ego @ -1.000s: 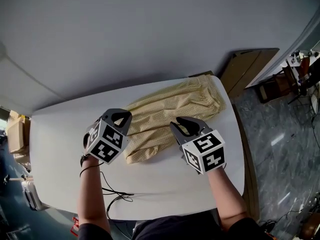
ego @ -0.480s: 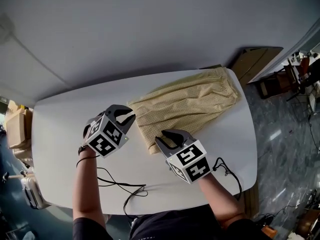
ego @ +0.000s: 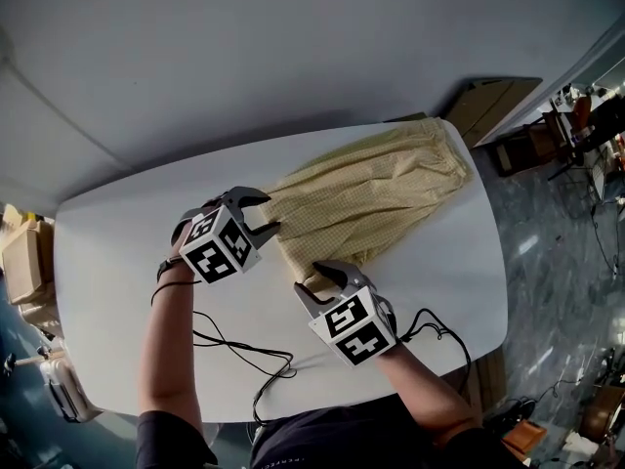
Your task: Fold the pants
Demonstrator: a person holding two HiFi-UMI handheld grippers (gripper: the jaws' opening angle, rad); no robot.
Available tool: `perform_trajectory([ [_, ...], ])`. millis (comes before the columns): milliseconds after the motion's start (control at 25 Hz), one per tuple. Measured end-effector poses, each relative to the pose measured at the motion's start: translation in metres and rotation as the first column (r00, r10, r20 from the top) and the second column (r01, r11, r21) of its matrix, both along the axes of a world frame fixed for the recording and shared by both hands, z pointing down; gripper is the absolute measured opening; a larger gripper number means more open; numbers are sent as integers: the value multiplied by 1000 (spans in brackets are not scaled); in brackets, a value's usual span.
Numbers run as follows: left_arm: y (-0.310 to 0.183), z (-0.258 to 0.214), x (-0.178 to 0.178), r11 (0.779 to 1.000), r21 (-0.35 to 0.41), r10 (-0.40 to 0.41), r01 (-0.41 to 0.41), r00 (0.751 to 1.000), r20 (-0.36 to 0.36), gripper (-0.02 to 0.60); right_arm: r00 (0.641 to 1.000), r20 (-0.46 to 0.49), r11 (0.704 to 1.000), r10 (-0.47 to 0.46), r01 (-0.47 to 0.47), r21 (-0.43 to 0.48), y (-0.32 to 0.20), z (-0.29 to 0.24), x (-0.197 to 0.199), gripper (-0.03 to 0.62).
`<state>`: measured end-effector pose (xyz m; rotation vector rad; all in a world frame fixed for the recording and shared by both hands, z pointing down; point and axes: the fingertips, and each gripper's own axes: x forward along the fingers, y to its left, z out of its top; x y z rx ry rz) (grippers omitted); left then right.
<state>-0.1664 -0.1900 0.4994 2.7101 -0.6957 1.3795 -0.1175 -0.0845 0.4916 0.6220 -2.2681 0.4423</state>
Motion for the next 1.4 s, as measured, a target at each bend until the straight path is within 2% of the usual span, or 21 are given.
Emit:
perform_trajectory([
  [240, -5, 14, -5, 997, -73, 16, -16, 1000, 5, 203, 998, -60, 1000, -6, 4, -27, 3, 21, 2, 187],
  [360, -3, 18, -3, 993, -113, 17, -17, 1000, 0, 186, 996, -91, 1000, -10, 8, -21, 3, 27, 5, 192],
  [520, -3, 26, -2, 991, -130, 24, -22, 1000, 11, 155, 994, -105, 1000, -20, 19, -12, 1, 29, 3, 187],
  [640, -1, 26, 1, 987, -161, 10, -13, 1000, -19, 134, 994, -101, 999, -30, 28, -27, 2, 30, 6, 171],
  [760, -1, 21, 8, 986, -165, -2, -6, 999, -46, 103, 995, -92, 999, -28, 24, -47, 1, 28, 9, 120],
  [920, 9, 28, 0, 986, -167, -9, 16, 999, 42, 51, 994, -90, 998, -56, 53, -38, 5, 24, 10, 49],
  [1040, 24, 28, -5, 983, -184, 12, 7, 994, 105, 44, 993, -71, 993, -98, 93, -67, 17, 22, 9, 40],
  [1200, 46, 26, -14, 976, -218, 10, 22, 990, 144, 41, 990, -31, 985, -139, 135, -112, 34, 17, 4, 38],
  [1400, 72, 8, -23, 970, -238, -2, 48, 982, 191, 41, 977, -1, 970, -214, 213, -119, 56, 0, -1, 38],
])
